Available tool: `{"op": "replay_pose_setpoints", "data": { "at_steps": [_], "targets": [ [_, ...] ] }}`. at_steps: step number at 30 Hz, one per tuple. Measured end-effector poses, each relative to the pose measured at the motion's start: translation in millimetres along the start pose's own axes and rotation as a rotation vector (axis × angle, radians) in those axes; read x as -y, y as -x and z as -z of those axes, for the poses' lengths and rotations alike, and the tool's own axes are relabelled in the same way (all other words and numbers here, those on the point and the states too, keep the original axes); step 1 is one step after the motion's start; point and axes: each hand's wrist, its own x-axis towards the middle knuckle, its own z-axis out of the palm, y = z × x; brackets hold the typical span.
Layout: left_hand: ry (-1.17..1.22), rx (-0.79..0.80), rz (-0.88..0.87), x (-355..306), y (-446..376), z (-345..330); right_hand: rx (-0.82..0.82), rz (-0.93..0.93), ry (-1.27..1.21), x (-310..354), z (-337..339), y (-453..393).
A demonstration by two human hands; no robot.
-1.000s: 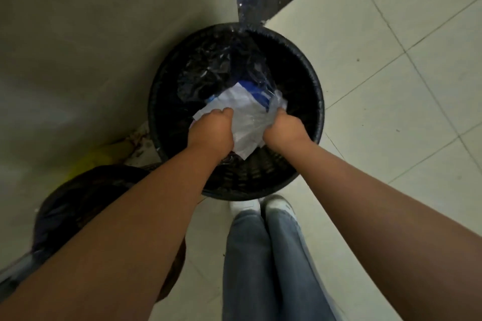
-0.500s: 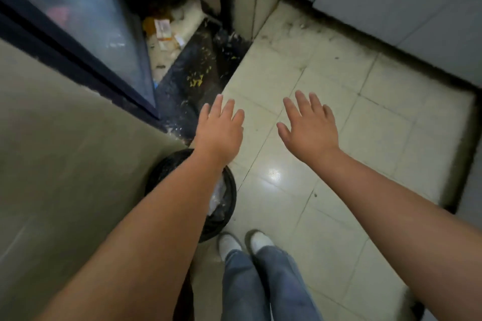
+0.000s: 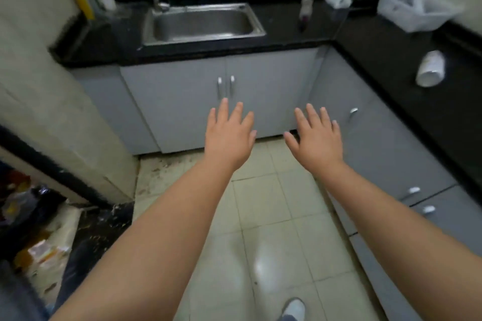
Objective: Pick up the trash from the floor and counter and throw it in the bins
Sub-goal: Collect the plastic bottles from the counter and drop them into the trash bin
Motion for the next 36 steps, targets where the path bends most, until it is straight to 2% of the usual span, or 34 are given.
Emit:
{"op": "replay_pose_setpoints", "data": {
  "at_steps": [5, 10, 15, 22, 29, 33, 36],
  "targets": [
    [-0.009, -0.059, -0.115, -109.1, -91.2, 50.3, -0.122, -0.167, 0.001, -117.5, 76.0, -48.9],
    [0.027, -0.064, -0.209, -206.6, -164.2, 70.8, -0.199, -0.378, 0.042, -223.9, 124.1, -77.6],
    [0.026, -0.051, -0.295, -269.3, -230.8, 70.2, -0.187, -0.515, 0.014, -289.5, 138.1, -117.2],
    [-0.005, 0.006, -0.44, -335.2, -354.4, 47.2, -0.155, -0.719, -0.016, -367.6, 124.4, -197.1],
    [0.029, 0.225, -0.614, -437.0, -443.9, -11.1, -0.092, -0.971, -0.046, -449.3, 98.1, -228.9],
    [0.132, 0.434, -0.487, -488.3, -465.5, -58.7, -0.003, -1.082, -0.07, -491.8, 70.5, -223.7],
    [0.224, 0.501, -0.389, -517.9, -475.3, -83.7, 0.018, -1.143, -0.094, -530.0, 58.1, -216.5]
  ]
}}
